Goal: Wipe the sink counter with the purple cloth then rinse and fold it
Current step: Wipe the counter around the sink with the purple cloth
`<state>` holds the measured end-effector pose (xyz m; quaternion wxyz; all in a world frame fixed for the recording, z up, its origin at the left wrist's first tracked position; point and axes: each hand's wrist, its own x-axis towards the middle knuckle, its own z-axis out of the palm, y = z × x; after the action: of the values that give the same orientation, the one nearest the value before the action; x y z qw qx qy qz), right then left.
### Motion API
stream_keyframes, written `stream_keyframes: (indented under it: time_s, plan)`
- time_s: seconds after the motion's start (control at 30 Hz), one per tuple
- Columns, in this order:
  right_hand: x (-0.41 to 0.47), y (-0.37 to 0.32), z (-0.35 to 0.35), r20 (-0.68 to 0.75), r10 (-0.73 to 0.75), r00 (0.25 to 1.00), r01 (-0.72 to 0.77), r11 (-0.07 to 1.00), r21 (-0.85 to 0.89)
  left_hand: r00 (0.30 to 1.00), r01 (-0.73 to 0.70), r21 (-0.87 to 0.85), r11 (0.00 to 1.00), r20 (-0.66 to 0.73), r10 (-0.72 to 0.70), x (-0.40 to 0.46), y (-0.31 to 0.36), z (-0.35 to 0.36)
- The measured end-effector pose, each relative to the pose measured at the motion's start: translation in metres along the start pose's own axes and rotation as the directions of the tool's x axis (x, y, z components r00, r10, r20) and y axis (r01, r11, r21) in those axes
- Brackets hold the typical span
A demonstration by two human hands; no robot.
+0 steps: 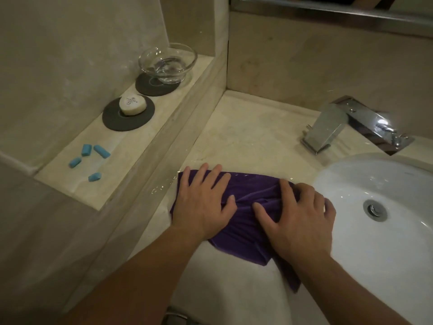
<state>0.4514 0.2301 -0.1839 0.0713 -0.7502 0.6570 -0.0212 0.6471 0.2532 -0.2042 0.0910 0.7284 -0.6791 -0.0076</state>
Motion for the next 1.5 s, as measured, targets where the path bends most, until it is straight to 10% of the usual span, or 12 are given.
stream_keyframes:
  time_s: [1.5]
  plan:
    - [0.1,-0.01,0.005,0.021,0.001,1.0,-0.006,0.968,0.25,0.995,-0.008,0.008,1.0,0.095,0.007,0.112,-0.025,0.007]
